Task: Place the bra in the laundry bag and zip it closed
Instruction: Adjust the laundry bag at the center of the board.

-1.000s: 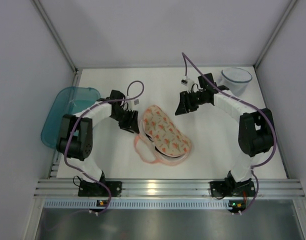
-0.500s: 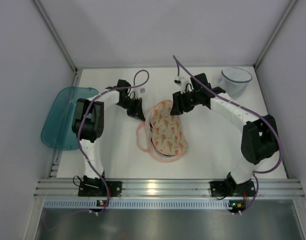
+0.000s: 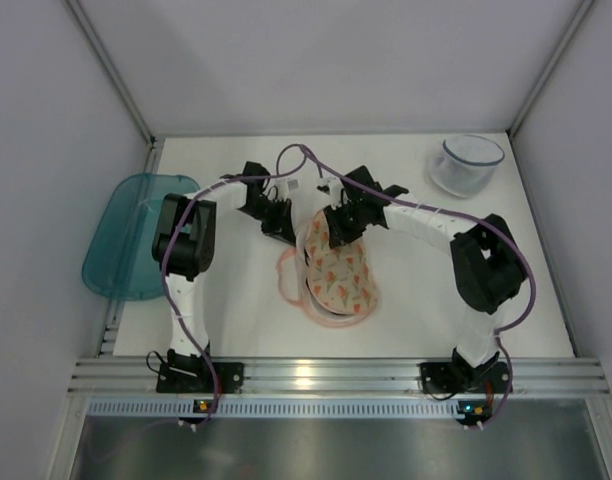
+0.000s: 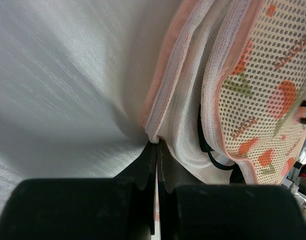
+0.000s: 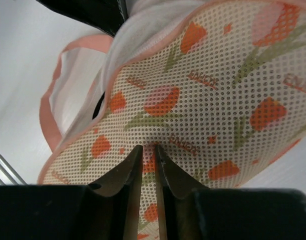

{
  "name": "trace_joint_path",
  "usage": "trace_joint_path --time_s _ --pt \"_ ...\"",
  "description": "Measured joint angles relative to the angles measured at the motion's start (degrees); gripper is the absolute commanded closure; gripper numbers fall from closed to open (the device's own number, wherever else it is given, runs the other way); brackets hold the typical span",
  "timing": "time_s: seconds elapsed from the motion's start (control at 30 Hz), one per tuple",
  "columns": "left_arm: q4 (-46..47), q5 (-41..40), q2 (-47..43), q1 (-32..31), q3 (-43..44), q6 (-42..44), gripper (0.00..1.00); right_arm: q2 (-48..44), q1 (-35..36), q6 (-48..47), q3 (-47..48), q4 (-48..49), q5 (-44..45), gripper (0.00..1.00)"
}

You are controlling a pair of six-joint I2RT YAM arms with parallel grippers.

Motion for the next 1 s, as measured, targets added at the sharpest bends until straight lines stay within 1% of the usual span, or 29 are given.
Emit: trace_joint_path --time_s 0.13,0.27,0.33,0.37,0.4,0.43,0.47,0.57,0.63,0.7,0.8,0.93,1.0 --pt "-0.09 0.02 0.11 0.02 0.44 -0.04 1.00 5.70 0.46 0.48 0.02 0.85 -0.85 0.91" --pt "-0.07 0.48 1.68 0.02 2.38 -0.33 0.99 8.59 1.60 2.36 -0.04 2.38 -2.45 0.89" --pt "-0.22 1.18 2.75 0.02 3.48 -0.72 0.95 8.90 2.08 3.65 -0.11 3.61 -3.54 0.87" --pt "-0.22 1.33 3.13 0.02 3.98 -0.92 0.92 8.92 2.23 4.24 -0.22 4.13 -4.17 0.84" --pt "-0.22 1.46 3.50 0.04 4.57 -1.14 0.89 8.92 2.32 4.92 -0.44 4.85 -4.81 0.82" --pt "-0.07 1.70 3.76 0.04 4.90 -1.38 0.84 9.01 2.43 5.70 -0.48 5.40 -5.42 0.80" --pt "0.22 1.99 3.89 0.09 5.03 -1.79 0.81 9.25 2.45 6.25 -0.48 5.86 -5.90 0.79" --pt "0.50 2.56 3.82 0.52 4.92 -3.67 0.76 10.45 2.47 8.02 -0.48 6.95 -6.84 0.76" --pt "1.14 2.73 3.10 1.11 3.89 -4.76 0.75 11.21 2.43 9.18 -0.85 7.82 -7.45 0.76" --pt "2.21 2.78 0.83 2.40 1.07 -6.43 0.74 11.43 2.16 10.64 -1.60 9.01 -8.13 0.75" --pt "4.44 3.54 -6.78 7.02 -6.08 -9.44 0.75 11.56 1.25 12.87 -2.10 10.36 -9.42 0.75" --pt "6.75 3.78 -20.74 14.05 -13.42 -9.99 0.72 12.17 0.13 16.85 -2.32 11.69 -10.69 0.75" --pt "7.67 3.48 -27.85 14.82 -16.00 -9.79 0.72 12.61 -0.24 19.17 -2.32 12.15 -10.47 0.75"
